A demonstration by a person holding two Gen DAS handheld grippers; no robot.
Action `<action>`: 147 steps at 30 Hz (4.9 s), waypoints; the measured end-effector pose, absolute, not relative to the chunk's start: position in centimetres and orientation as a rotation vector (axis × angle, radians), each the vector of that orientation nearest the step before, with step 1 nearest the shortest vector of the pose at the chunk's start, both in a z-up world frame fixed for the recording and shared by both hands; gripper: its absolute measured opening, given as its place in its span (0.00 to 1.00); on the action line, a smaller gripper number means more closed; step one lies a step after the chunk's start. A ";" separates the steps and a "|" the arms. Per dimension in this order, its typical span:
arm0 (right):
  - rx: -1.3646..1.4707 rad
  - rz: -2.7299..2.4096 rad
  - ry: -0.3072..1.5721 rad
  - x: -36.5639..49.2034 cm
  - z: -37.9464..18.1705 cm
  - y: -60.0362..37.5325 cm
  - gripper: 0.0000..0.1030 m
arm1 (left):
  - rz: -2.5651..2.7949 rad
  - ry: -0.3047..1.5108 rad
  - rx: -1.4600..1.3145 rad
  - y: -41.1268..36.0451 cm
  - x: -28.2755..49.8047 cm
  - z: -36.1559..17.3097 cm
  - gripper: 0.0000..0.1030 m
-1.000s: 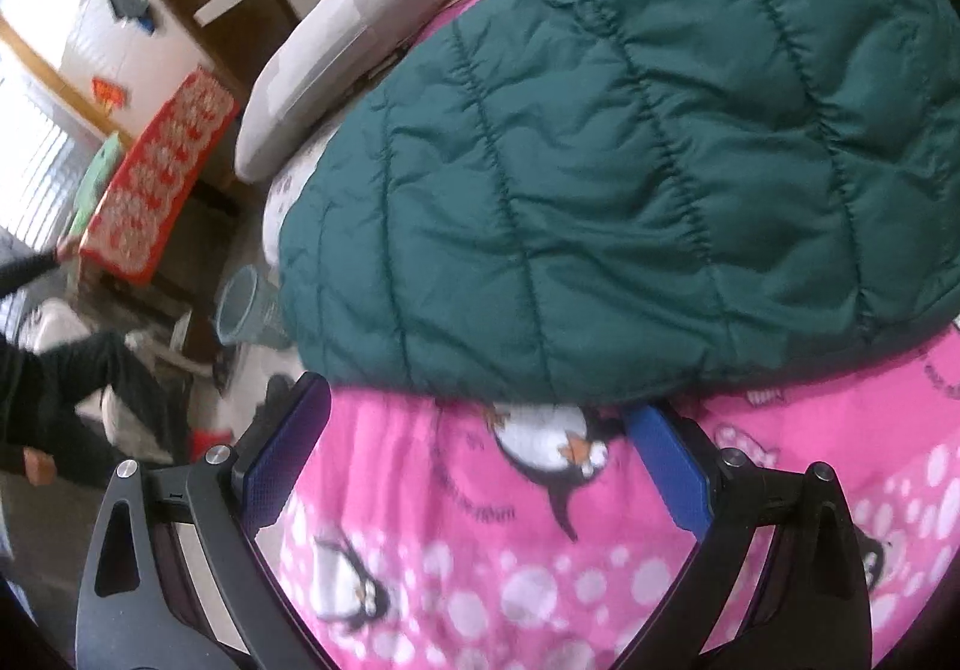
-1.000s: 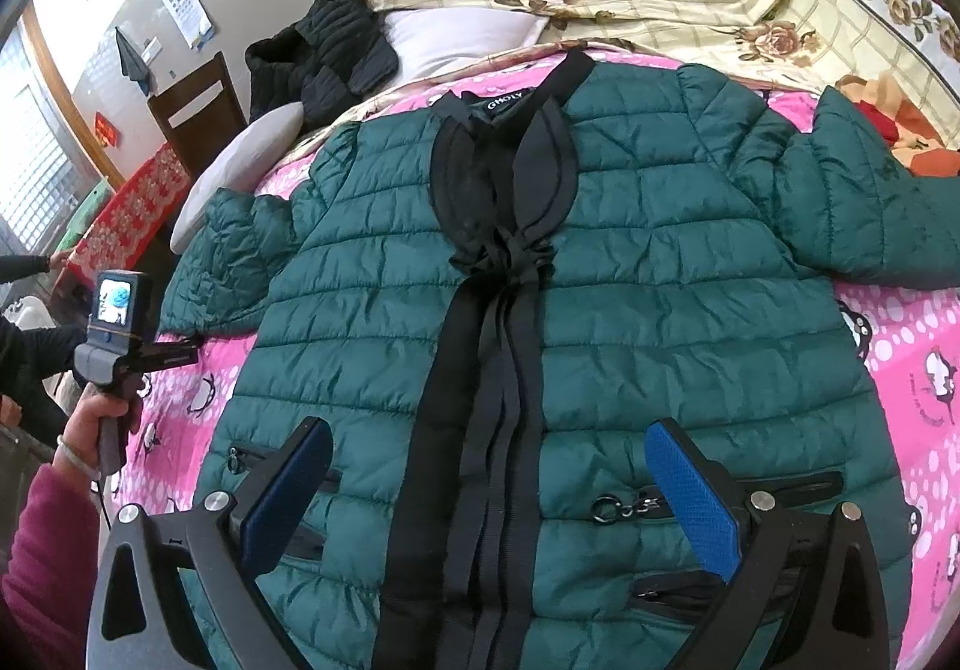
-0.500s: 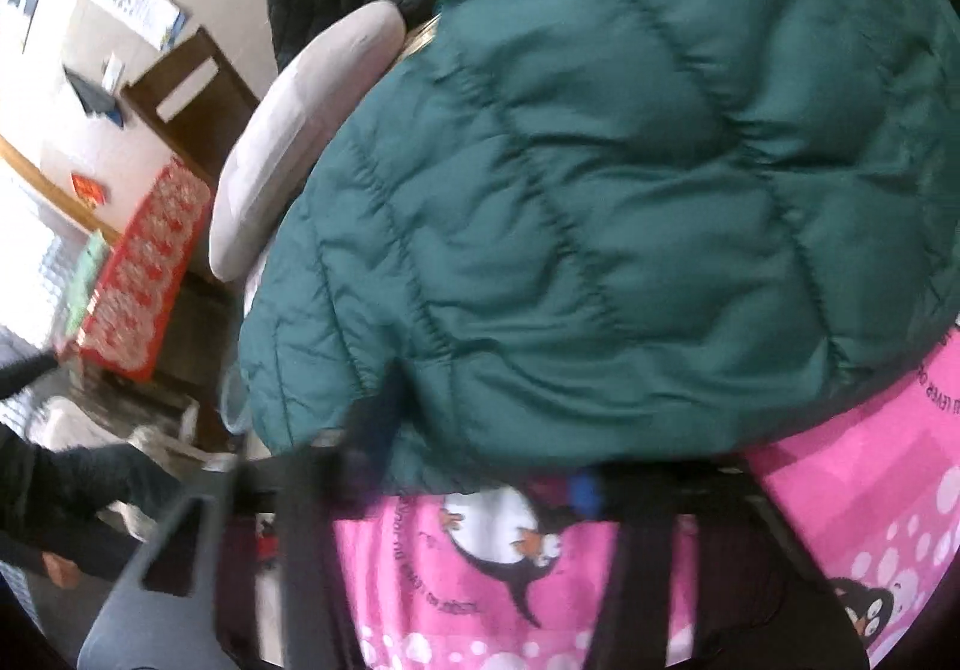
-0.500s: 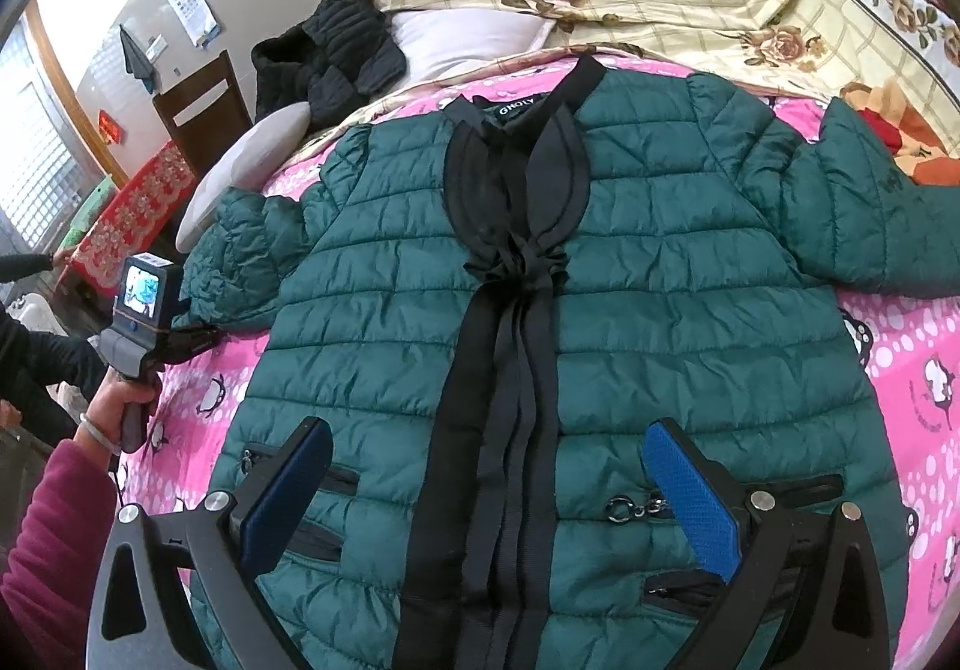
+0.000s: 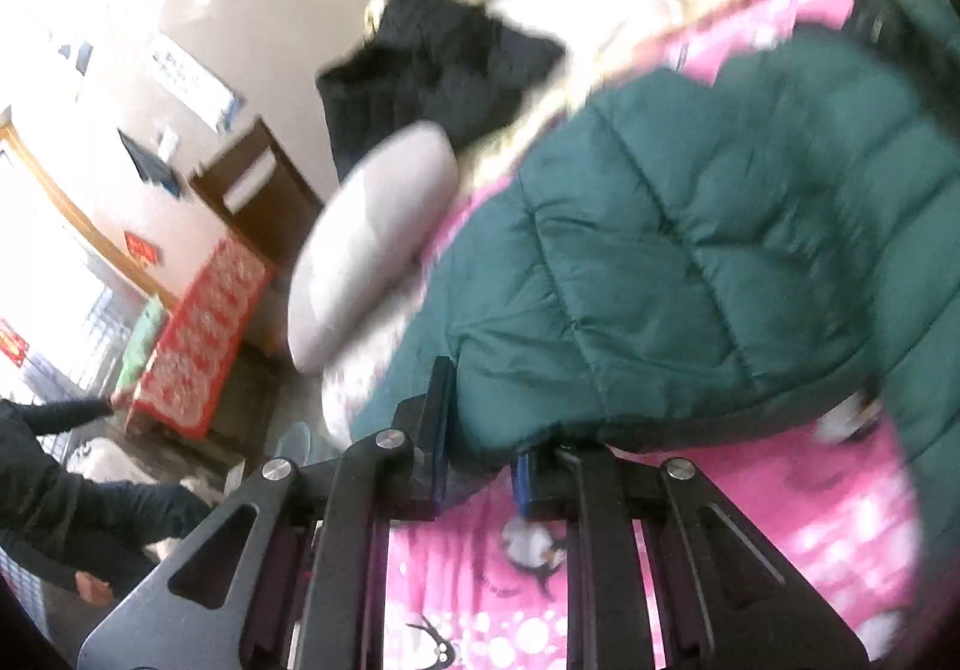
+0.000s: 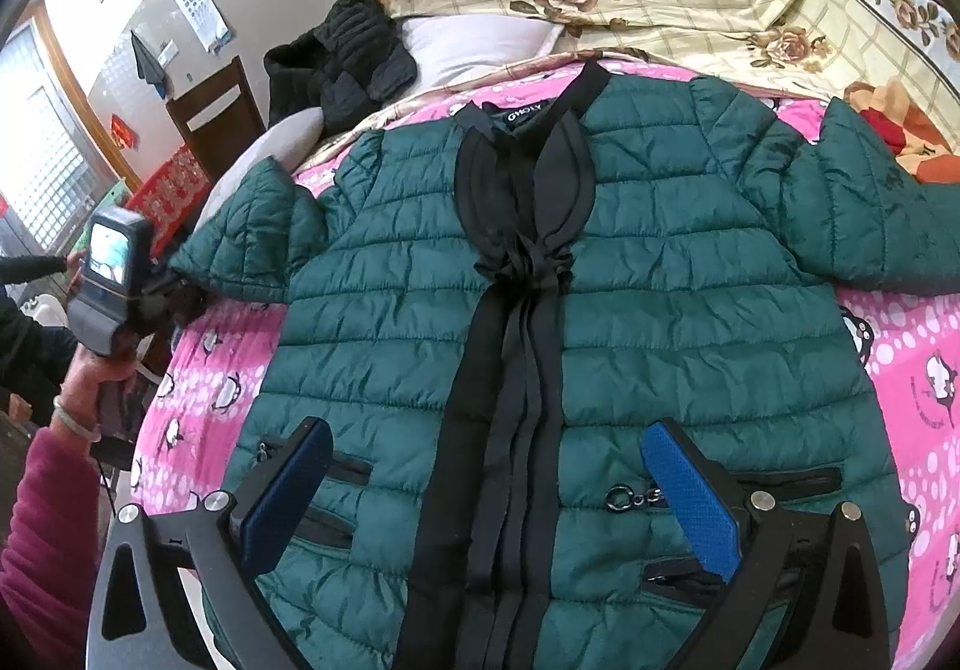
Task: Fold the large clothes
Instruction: 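Lift the sleeve with the left gripper and lay it across the chest, then open the left gripper and release the folded sleeve, then grasp the jacket side edge beside the folded sleeve with the left gripper, then fold the side edge over toward the zipper with the left gripper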
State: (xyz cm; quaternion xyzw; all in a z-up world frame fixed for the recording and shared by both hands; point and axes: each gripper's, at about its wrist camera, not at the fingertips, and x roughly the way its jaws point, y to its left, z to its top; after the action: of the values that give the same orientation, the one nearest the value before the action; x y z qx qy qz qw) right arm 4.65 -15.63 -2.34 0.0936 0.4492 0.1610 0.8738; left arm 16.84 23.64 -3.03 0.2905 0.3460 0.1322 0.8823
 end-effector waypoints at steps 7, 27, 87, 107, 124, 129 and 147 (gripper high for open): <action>0.216 0.320 0.915 4.2 -1.6 -17.1 1.00 | 0.070 0.580 0.632 12.2 14.8 1.7 0.15; 0.197 0.265 0.911 3.8 -1.1 -20.2 1.00 | -0.110 0.781 0.522 -1.2 17.0 -5.8 0.15; 0.089 0.371 0.947 4.3 -2.0 -15.1 1.00 | 0.090 1.027 0.130 19.0 17.2 -3.2 0.78; 0.099 0.386 0.971 4.4 -2.8 -14.9 1.00 | 0.031 1.111 -0.416 24.3 21.0 -9.6 0.78; 0.127 0.391 0.971 4.0 -2.9 -15.5 1.00 | 0.003 1.248 -0.339 22.2 22.2 -12.0 0.79; 0.127 0.395 0.973 3.9 -3.0 -15.3 1.00 | -0.037 1.236 -0.323 22.2 22.2 -12.2 0.75; 0.154 0.378 0.928 3.1 -1.5 -17.3 1.00 | -0.425 0.920 -0.212 10.2 16.4 4.8 0.15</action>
State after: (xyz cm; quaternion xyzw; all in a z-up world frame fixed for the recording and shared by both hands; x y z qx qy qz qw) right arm 3.13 -17.34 -1.54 0.0736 0.4443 0.1812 0.8743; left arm 16.42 10.21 4.78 -0.1012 0.4398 -0.2031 0.8690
